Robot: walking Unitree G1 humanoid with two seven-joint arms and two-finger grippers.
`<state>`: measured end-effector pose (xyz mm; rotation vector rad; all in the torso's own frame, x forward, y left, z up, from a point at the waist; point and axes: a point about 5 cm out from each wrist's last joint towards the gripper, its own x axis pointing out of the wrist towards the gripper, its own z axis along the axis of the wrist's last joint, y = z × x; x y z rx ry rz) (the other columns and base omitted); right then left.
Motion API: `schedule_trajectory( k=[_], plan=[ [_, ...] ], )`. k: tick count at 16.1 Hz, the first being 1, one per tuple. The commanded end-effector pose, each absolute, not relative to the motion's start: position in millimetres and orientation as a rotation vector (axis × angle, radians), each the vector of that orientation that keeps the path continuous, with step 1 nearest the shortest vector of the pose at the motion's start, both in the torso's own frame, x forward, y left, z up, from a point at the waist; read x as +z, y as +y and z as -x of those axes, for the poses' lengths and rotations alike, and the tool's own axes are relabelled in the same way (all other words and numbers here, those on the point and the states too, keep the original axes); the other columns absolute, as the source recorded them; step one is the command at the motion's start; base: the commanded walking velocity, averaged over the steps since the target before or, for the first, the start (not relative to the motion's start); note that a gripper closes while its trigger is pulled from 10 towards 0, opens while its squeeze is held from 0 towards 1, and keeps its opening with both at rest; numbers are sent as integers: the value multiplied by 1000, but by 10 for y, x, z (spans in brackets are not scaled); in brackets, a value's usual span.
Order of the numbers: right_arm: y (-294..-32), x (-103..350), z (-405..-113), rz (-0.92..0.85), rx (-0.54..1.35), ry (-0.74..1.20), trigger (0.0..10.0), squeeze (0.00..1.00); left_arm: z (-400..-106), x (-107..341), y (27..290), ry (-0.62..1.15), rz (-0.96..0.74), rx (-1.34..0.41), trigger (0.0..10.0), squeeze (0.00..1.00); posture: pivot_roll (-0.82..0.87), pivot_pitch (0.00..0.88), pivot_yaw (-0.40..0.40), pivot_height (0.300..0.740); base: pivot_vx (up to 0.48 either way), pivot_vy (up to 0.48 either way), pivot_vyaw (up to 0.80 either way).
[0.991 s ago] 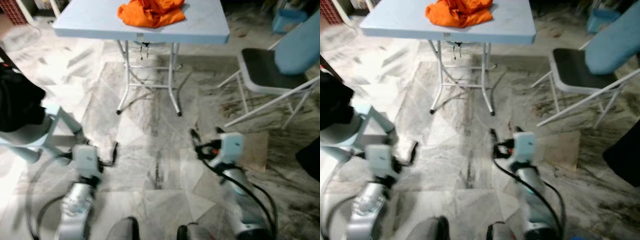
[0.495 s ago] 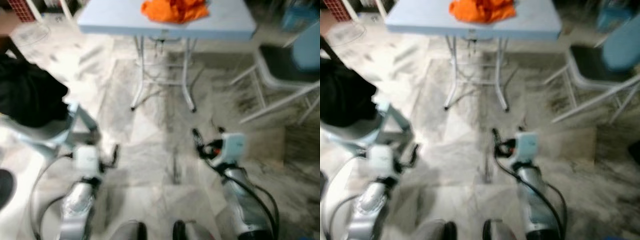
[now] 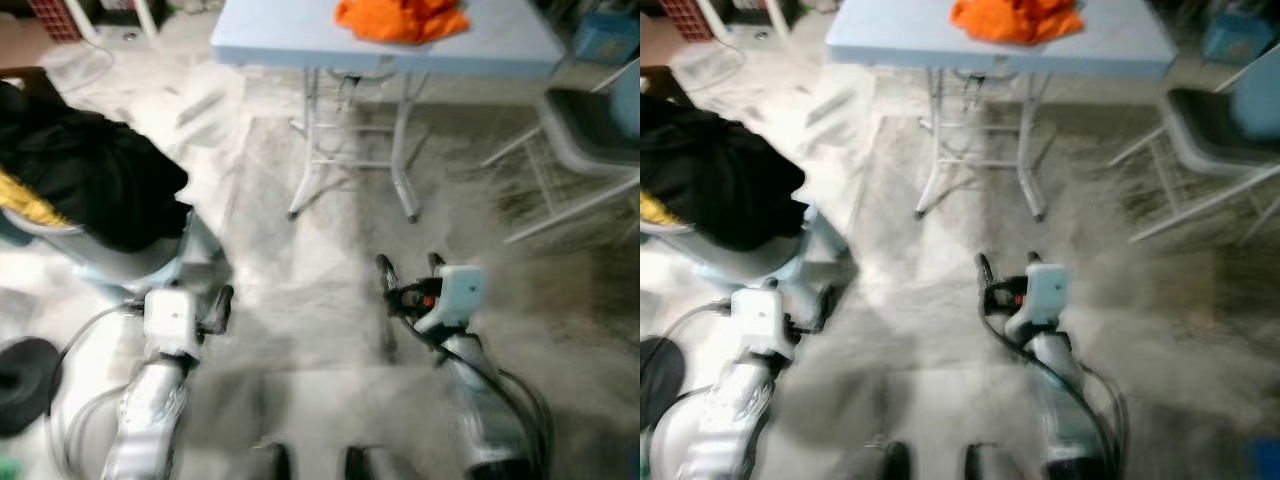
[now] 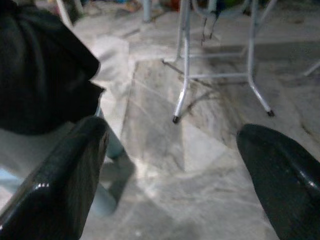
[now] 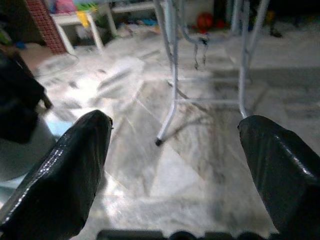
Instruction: Hang hanger
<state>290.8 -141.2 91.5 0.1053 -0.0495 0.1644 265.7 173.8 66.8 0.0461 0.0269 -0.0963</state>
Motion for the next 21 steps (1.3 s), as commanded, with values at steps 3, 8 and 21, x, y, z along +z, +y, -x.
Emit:
schedule_trajectory(
  k=[3, 8, 21],
  plan=[
    [-1423, 926, -2881, -98, 167, -56, 10000, 0, -2599, 704, 1777, -8, -75, -113, 10000, 0, 17, 231, -14, 740, 0, 144, 0],
    [-1365, 941, -2810, -70, 224, -80, 10000, 0, -2570, 719, 1724, -26, -30, -147, 10000, 0, 4, 249, -17, 740, 150, 0, 550],
    [-1369, 943, -2788, -63, 228, -73, 10000, 0, -2580, 706, 1661, -20, -7, -193, 10000, 0, -9, 255, -15, 740, 294, 222, 178]
  ],
)
